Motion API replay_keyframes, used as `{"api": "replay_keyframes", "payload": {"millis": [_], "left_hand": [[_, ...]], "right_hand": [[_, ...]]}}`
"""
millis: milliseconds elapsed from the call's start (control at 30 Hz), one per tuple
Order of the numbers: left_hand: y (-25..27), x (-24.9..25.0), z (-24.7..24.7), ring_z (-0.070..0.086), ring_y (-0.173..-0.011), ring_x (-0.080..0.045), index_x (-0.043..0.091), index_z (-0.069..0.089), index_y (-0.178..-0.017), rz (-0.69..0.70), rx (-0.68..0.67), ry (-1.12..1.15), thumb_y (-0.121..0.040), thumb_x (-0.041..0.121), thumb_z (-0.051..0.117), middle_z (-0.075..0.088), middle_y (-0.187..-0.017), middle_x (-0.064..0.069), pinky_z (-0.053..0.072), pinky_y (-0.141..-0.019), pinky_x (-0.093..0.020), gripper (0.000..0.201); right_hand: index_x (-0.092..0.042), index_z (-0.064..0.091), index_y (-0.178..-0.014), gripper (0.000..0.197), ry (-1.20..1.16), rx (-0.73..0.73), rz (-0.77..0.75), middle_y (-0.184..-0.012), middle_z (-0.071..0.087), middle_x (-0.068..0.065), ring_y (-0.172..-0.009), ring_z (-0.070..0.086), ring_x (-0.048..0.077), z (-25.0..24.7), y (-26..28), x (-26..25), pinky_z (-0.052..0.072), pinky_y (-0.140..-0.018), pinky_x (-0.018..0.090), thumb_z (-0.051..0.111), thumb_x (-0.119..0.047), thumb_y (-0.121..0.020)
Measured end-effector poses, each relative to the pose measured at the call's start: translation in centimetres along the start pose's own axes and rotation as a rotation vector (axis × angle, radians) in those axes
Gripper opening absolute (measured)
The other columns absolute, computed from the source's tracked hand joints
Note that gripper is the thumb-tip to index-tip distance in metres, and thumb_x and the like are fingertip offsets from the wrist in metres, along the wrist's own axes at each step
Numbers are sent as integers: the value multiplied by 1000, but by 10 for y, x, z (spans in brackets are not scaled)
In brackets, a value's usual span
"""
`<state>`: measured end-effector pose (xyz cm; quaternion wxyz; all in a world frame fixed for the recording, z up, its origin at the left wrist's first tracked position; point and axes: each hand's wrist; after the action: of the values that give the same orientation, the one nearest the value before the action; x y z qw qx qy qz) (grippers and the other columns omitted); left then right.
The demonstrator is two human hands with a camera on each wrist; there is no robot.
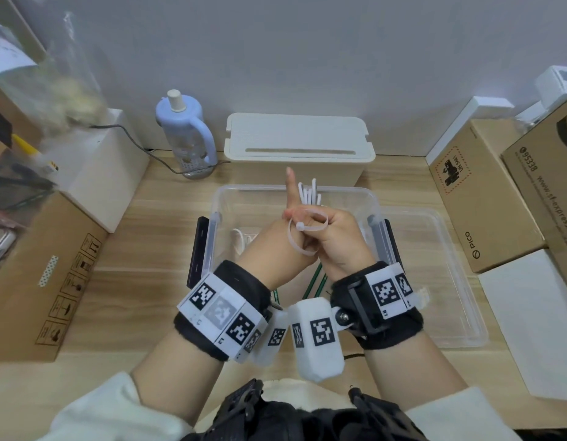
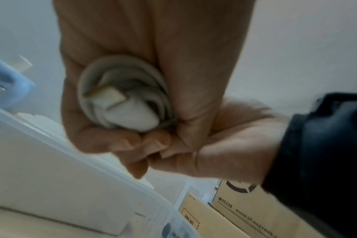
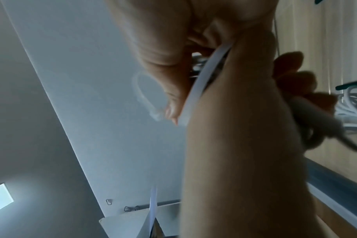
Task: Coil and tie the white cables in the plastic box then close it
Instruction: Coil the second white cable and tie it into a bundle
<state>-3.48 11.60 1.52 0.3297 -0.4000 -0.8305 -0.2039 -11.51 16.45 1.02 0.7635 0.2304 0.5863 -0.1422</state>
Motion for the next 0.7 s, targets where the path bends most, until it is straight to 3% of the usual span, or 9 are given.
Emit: {"api": "replay_keyframes", "payload": {"millis": [100, 200, 233, 300, 367, 400, 467, 533, 700], "left_hand": [[-3, -1, 3, 65, -87, -32, 6, 20, -141, 3, 70, -154, -89, 15, 45, 67, -96, -15, 53, -72, -40, 59], [2, -10, 6, 65, -80, -31, 27, -35, -136, -42, 123, -8, -84, 23, 56, 69, -92, -13, 53, -72, -42, 104], [3, -11, 6, 65, -80, -31, 29, -37, -132, -64, 125, 26, -83, 23, 57, 69, -92, -14, 52, -73, -43, 107], [-1, -15, 6, 64, -84, -31, 20, -2, -148, -79, 140, 11, -83, 21, 56, 69, -92, -13, 51, -74, -42, 87], [-2, -21, -1, 63, -82, -28, 10, 52, -122, -67, 153, -30, -85, 18, 54, 66, -85, -8, 48, -69, -35, 37], [-2, -26, -5, 62, -77, -25, 7, 60, -102, -98, 159, 14, -87, 16, 54, 62, -78, -5, 46, -64, -32, 19], [2, -34, -14, 55, -55, -10, 12, 60, -80, -184, 184, 255, -89, 14, 53, 54, -64, -1, 42, -52, -23, 11], [6, -33, -24, 42, -41, -4, 15, 54, -75, -221, 239, 510, -91, 13, 52, 47, -57, 0, 37, -43, -16, 16], [10, -15, -32, 39, -43, -11, 14, 60, -77, -101, 174, 734, -89, 8, 56, 45, -52, 0, 35, -41, -20, 14]], "right_hand": [[-11, 70, -69, 17, -36, 68, -17, -62, 69, -8, -65, 63, 4, 2, -1, 1, 49, -64, 15, 62, 0, -79], [-9, 65, -69, 21, -141, 129, -31, -55, 67, -6, -54, 61, 2, 1, -2, -2, 48, -52, 13, 56, 5, -82], [-9, 65, -69, 22, -153, 130, -25, -54, 67, -6, -53, 61, 2, 1, -1, -4, 48, -51, 13, 55, 6, -82], [-10, 65, -70, 23, -121, 105, -13, -57, 67, -6, -54, 61, 1, 1, 1, -7, 48, -51, 13, 53, 6, -82], [-15, 67, -68, 26, -81, 111, -6, -84, 70, -2, -76, 63, 1, -4, 2, -11, 48, -61, 16, 56, 4, -81], [-21, 68, -64, 30, -38, 145, -20, -106, 65, 1, -95, 58, 2, -9, 1, -12, 46, -71, 20, 58, 3, -80], [-28, 67, -58, 35, 110, 197, -63, -132, 51, 3, -119, 45, 7, -20, 1, -15, 42, -89, 29, 61, -1, -80], [-25, 69, -64, 25, 261, 206, -55, -125, 57, 4, -116, 53, 13, -27, 2, -15, 42, -99, 36, 62, -9, -82], [-14, 74, -78, 18, 651, 221, -86, -82, 74, 8, -79, 66, 19, -17, 6, -4, 52, -78, 38, 65, -29, -82]]}}
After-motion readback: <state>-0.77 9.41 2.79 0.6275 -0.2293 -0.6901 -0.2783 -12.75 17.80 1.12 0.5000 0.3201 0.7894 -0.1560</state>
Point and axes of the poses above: each hand's wrist, its own y-axis away from the middle knuckle, its own z-axis out of the palm, x = y × z
